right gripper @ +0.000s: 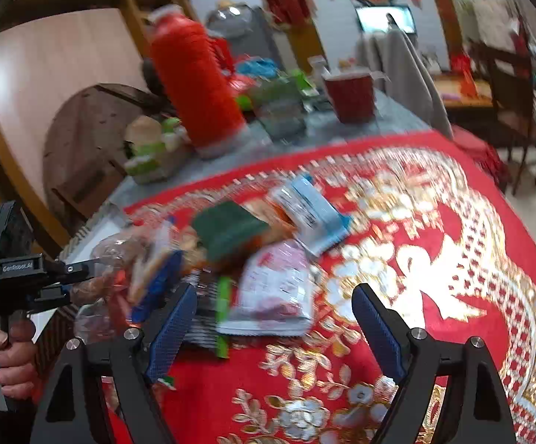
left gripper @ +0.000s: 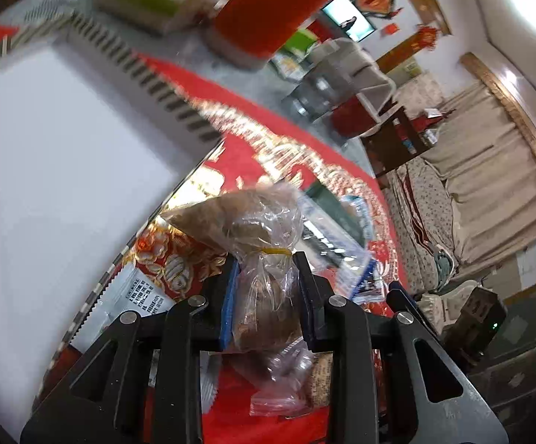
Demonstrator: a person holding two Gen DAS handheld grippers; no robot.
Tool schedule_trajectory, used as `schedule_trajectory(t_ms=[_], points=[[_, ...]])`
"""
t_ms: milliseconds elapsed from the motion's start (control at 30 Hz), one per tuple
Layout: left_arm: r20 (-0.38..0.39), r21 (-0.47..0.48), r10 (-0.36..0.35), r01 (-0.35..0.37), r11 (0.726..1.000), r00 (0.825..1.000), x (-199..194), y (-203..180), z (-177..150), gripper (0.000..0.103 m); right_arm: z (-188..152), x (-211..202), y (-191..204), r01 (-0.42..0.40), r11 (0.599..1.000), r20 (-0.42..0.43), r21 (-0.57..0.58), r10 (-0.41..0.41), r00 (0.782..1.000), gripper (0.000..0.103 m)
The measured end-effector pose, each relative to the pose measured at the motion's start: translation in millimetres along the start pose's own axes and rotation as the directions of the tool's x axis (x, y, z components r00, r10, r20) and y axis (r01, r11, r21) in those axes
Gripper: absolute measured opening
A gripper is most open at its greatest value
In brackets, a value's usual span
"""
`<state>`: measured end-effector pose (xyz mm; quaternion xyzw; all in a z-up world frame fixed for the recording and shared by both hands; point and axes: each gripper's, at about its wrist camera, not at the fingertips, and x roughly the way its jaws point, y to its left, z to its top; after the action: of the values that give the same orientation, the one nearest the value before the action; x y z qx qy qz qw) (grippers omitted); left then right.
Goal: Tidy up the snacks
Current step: 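Grasp the clear bag of brown dates with the left tool, then grasp the white-and-blue biscuit pack with the right tool while the left tool holds the date bag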
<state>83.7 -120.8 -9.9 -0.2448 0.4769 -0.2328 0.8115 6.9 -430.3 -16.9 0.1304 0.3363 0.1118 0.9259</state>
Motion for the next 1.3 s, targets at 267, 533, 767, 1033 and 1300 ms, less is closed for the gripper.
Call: schedule_trajectory(t_ms=[267,533,767,1033,1300], points=[[0.156,0.100,-0.018,0.003,0.995,0.988,-37,-9,10,0.027,17,-22,71,0.003,0.939,0.126,-0.343,0.043,0.991,0.090],[0.181,0.032,0.000,-0.006,0.999,0.983,-41,14,25,0.027,55,70,144,-0.083,0.771,-0.164,-0.631,-0.028,0.986,0.089],[0.179,0.013,-0.012,0.010,1.000,0.984,-49,21,25,0.027,55,113,138,-0.141,0.728,-0.313,-0.671,-0.107,0.944,0.061],[0.187,0.029,-0.019,0.014,0.999,0.982,-52,16,24,0.027,38,121,155,-0.211,0.673,-0.390,-0.709,-0.125,0.912,0.061],[0.188,0.017,-0.016,0.013,1.000,0.982,-52,19,26,0.027,42,127,142,-0.139,0.724,-0.370,-0.676,-0.171,0.913,0.053]])
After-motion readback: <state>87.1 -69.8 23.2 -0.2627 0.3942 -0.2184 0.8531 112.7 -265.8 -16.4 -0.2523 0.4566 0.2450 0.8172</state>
